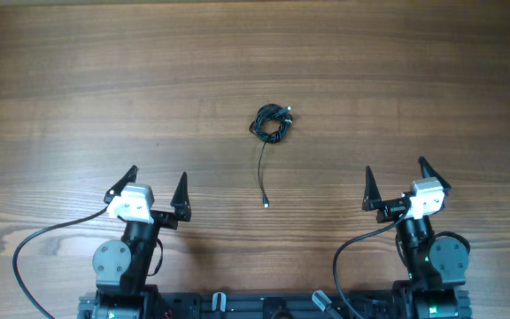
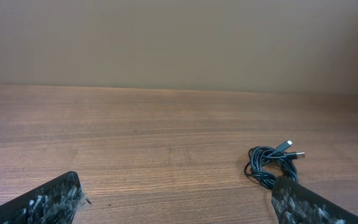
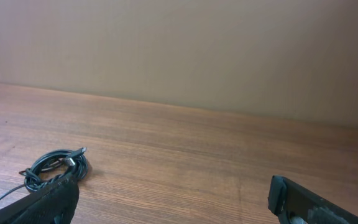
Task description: Untangle cables
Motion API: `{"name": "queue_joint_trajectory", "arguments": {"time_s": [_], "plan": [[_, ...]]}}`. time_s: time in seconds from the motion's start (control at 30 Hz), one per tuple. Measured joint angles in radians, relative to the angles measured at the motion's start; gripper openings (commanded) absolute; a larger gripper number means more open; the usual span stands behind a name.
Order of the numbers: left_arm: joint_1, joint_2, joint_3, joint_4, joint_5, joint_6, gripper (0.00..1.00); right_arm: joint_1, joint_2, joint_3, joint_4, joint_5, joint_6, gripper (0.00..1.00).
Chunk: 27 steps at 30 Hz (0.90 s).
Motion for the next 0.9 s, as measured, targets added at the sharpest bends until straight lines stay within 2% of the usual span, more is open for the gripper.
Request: {"name": "queue_joint_trajectory", "arguments": {"time_s": [0.9], "plan": [[0.000, 0.000, 0.000, 0.000, 0.000, 0.000, 1.00, -0.027, 0.000, 0.000, 0.000, 0.003, 0.000, 1.00]]}}
